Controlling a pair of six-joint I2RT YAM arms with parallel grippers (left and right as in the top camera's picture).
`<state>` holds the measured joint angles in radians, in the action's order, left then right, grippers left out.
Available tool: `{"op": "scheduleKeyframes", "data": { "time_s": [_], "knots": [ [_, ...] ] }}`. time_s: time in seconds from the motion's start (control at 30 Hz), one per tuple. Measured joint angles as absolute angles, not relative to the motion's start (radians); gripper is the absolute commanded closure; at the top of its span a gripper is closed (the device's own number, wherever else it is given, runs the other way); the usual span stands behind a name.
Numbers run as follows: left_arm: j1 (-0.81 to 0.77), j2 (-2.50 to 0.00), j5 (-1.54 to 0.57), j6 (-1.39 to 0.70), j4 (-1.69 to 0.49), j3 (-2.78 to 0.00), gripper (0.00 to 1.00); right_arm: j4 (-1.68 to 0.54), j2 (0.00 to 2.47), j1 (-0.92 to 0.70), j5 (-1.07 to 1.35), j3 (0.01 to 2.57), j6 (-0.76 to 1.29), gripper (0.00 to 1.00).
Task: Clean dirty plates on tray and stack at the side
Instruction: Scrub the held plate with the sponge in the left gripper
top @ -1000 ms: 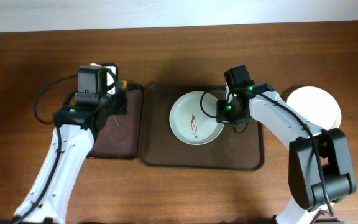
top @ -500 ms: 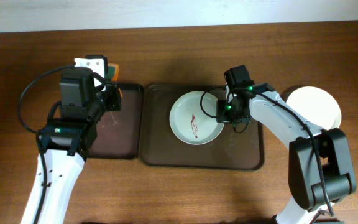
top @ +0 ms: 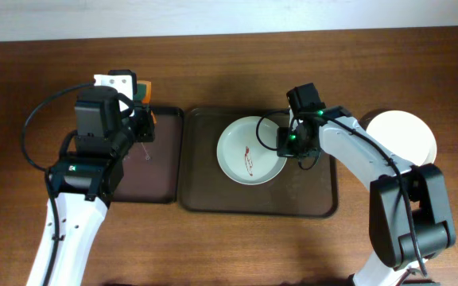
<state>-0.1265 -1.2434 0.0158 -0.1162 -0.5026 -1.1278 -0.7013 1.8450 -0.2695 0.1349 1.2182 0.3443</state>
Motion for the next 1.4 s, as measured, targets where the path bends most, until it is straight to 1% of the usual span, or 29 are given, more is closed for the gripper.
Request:
{"op": "scheduleKeyframes", "data": {
  "time_s": [0.6, 0.73, 0.87, 1.07, 1.27, 1.33, 1.4],
  "knots": [
    [-0.126, -1.243, 0.016, -0.116, -0.495, -1.128, 1.0, -0.703, 1.845, -0.273, 0.136, 1.218, 0.345, 0.96],
    [-0.126, -1.258, 0.015, -0.116, -0.56, -1.129, 1.0, -0.71, 1.845, -0.317, 0.139, 1.218, 0.345, 0.96],
    [-0.126, -1.358, 0.015, -0.116, -0.643, -1.132, 1.0, -0.717, 1.86, -0.349, 0.146, 1.218, 0.391, 0.96],
    [-0.126, -1.602, 0.007, -0.116, -0.718, -1.134, 1.0, -0.716, 1.909, -0.349, 0.159, 1.218, 0.419, 0.96],
    [-0.126, -1.645, -0.077, -0.116, -0.718, -1.134, 1.0, -0.715, 1.909, -0.349, 0.159, 1.218, 0.419, 0.96],
    [-0.126, -1.645, -0.139, -0.116, -0.714, -1.134, 1.0, -0.715, 1.909, -0.349, 0.159, 1.218, 0.42, 0.96],
    [-0.128, -1.645, -0.247, -0.116, -0.685, -1.134, 1.0, -0.714, 1.909, -0.349, 0.159, 1.218, 0.419, 0.96]
  ]
}}
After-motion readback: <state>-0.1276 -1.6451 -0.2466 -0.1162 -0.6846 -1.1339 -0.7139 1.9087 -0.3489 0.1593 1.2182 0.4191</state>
